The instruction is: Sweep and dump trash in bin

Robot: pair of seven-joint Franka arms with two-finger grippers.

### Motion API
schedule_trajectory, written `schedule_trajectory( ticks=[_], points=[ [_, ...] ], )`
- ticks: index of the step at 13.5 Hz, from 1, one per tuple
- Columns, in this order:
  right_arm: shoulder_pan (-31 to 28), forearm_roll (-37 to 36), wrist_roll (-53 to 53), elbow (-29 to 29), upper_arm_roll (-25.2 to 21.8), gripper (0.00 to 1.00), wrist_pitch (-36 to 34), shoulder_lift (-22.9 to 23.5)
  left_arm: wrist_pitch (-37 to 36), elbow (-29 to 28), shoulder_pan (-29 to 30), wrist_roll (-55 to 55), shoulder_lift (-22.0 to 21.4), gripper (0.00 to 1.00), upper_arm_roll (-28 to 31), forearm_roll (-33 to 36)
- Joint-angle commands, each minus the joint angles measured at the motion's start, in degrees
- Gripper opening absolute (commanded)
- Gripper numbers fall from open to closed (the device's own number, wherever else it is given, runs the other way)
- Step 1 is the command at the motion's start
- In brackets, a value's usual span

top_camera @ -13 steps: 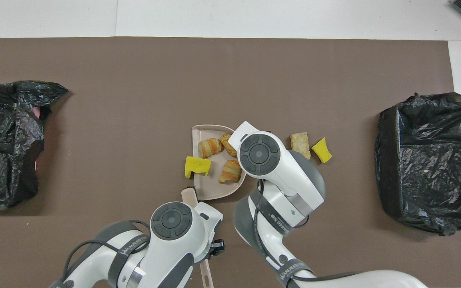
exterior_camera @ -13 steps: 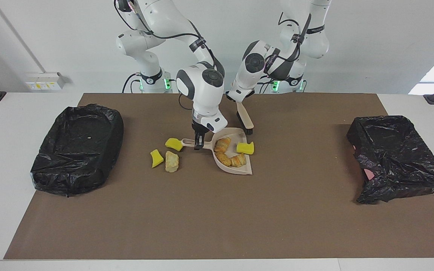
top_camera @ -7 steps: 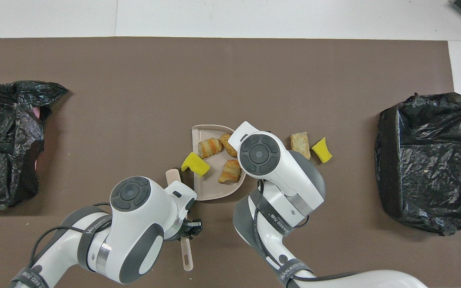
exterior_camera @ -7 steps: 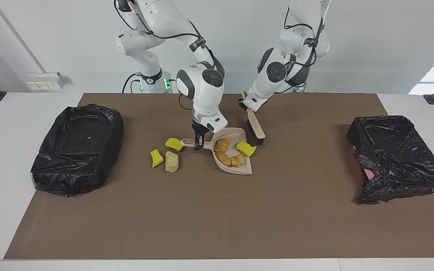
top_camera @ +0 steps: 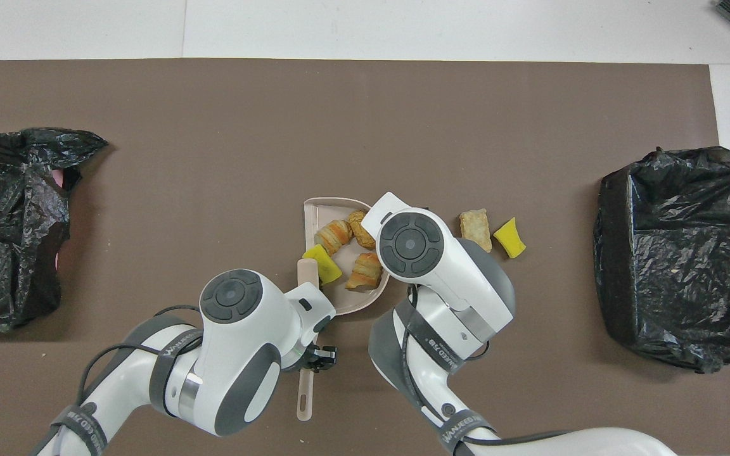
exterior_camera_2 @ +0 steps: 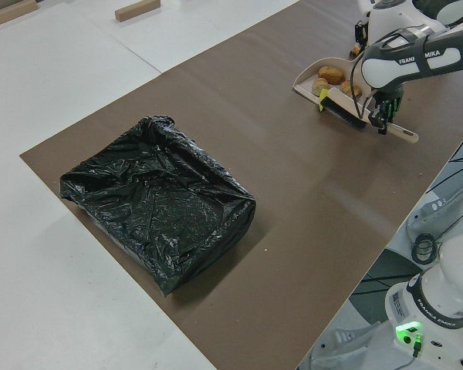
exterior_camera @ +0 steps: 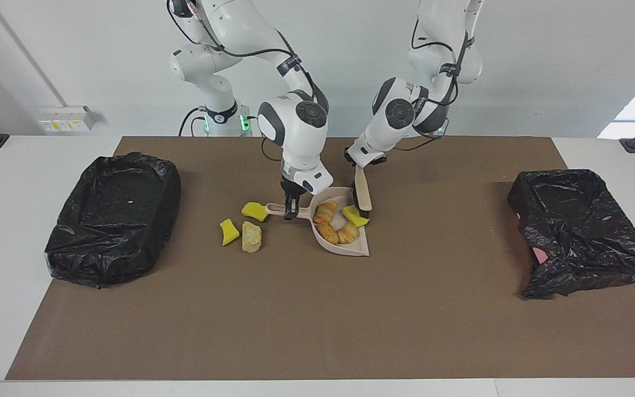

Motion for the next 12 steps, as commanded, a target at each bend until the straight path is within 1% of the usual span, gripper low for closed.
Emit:
schedule_trajectory(
  ticks=[1,2,6,7,8,10,12],
  points=[
    [-0.57,-0.51,1.47,-0.51,0.53,0.0,1.79,-0.02,-0.99,2.55,-2.09,0.3,0.16,0.0,0.26,-0.67],
    [-0.57,-0.51,1.38,-0.51,0.53,0.0,1.79,-0.02,-2.56,2.64,-1.57,0.3,-0.28,0.0,0.52,-0.67],
    [-0.57,-0.51,1.38,-0.51,0.53,0.0,1.79,-0.02,-11.87,7.03,0.63,0.3,-0.99,0.0,0.79,0.38],
    [-0.57,-0.51,1.38,-0.51,0.53,0.0,1.79,-0.02,-14.33,7.12,0.55,0.3,-2.29,0.0,0.79,1.43],
    [-0.57,-0.51,1.47,-0.51,0.53,0.0,1.62,-0.02,-15.31,6.69,-0.15,0.12,-2.83,0.0,0.53,2.83],
    [-0.57,0.27,1.9,-0.25,0.45,0.0,0.56,-0.45,-16.37,5.81,-1.38,-2.23,-3.97,0.0,-0.18,3.02],
    [-1.0,0.63,1.9,-0.25,0.44,0.0,-0.05,-1.07,-16.03,4.15,-4.44,-6.8,-5.64,0.0,-0.27,3.02]
  ],
)
